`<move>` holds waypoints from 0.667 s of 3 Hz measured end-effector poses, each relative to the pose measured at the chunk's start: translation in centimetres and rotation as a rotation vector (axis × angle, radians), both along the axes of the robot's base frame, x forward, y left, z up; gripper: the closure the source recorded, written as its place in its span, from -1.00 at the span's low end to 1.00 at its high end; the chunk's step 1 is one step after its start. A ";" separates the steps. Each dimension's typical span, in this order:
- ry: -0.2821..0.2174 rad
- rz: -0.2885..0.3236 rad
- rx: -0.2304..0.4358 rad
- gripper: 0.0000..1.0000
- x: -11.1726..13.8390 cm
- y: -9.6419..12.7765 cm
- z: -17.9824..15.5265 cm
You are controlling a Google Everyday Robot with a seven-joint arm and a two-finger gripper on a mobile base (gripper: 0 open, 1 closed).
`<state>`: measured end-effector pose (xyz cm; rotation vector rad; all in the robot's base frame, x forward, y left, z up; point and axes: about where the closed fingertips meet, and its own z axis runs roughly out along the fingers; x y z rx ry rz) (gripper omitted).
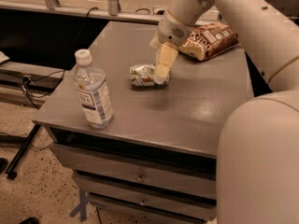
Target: Knock 7up can over
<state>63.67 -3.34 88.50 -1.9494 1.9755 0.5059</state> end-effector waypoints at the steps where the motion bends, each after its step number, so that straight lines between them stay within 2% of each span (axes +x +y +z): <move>1: 0.002 -0.047 0.120 -1.00 0.3 -2.7 1.3; 2: -0.024 -0.113 0.273 -1.00 0.2 -7.4 3.0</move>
Offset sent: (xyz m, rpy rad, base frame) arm -0.0110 -0.1840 0.0647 0.4811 -0.0439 -0.2311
